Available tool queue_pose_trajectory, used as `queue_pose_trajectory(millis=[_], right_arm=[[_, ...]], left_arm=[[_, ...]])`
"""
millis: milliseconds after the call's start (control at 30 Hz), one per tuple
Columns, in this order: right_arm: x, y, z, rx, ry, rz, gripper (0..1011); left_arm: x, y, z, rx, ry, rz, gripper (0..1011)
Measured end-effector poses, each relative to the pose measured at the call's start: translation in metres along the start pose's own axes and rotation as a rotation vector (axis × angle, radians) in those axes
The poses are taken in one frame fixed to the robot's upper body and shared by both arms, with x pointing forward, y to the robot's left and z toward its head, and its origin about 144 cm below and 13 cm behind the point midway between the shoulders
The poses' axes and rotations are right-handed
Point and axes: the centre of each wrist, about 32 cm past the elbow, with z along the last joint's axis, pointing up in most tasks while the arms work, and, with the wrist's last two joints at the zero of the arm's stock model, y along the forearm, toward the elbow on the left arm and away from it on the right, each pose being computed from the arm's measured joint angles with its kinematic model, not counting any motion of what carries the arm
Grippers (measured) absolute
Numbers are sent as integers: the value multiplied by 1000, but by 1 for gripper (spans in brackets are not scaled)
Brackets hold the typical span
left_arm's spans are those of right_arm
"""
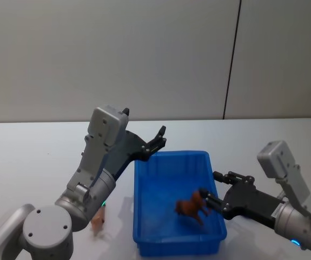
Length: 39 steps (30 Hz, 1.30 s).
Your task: Pick up the two dolls from the table and place them into the box.
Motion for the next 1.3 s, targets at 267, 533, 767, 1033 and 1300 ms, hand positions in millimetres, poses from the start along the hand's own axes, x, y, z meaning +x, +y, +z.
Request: queue_pose_trajectory(millis=[267,533,767,1033,1300], right_arm=[[2,3,-1,-10,-5,-10,747],[13,-1,-4,-21,9,-65,966],[24,-10,-10,-47,37,-114,1001],[34,-20,-22,-112,82,-165,1001],[40,-24,-36,-182,117,-195,1001]], left_arm=[[0,0,0,0,0,0,1001],[0,0,0,0,0,0,1001],[0,0,0,0,0,0,1001],[0,0,0,0,0,0,1001],[0,0,0,0,0,0,1001]])
